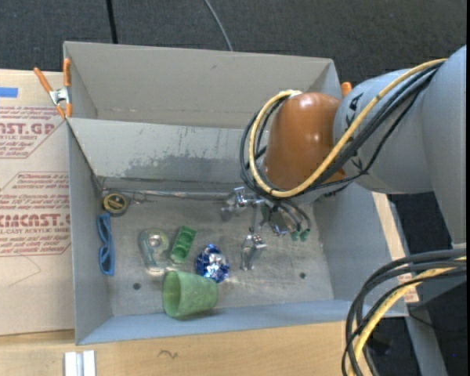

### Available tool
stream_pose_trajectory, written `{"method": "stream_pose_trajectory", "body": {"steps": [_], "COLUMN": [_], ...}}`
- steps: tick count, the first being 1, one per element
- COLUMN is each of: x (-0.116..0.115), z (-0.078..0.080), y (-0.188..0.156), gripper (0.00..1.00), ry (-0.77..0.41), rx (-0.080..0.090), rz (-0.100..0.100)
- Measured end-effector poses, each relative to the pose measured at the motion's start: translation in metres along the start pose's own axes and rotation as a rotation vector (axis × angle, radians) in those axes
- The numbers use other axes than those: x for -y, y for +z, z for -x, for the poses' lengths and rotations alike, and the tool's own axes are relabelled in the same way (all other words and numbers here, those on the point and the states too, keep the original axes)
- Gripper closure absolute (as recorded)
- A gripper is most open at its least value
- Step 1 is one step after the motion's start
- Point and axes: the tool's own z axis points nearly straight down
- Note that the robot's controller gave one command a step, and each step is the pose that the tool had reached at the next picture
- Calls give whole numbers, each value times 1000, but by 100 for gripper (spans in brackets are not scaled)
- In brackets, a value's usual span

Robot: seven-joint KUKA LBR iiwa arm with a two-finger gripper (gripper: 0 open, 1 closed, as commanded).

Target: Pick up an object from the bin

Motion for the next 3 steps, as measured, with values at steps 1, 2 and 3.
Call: {"method": "stream_pose_trajectory", "body": {"steps": [1, 2, 3], "x": [-43, -42, -37], "z": [-23, -22, -26], "y": [48, 47, -98], "gripper": [0, 100, 100], "ry": [-145, -144, -417], "rx": [-5, -2, 6], "rz": [0, -1, -4]}}
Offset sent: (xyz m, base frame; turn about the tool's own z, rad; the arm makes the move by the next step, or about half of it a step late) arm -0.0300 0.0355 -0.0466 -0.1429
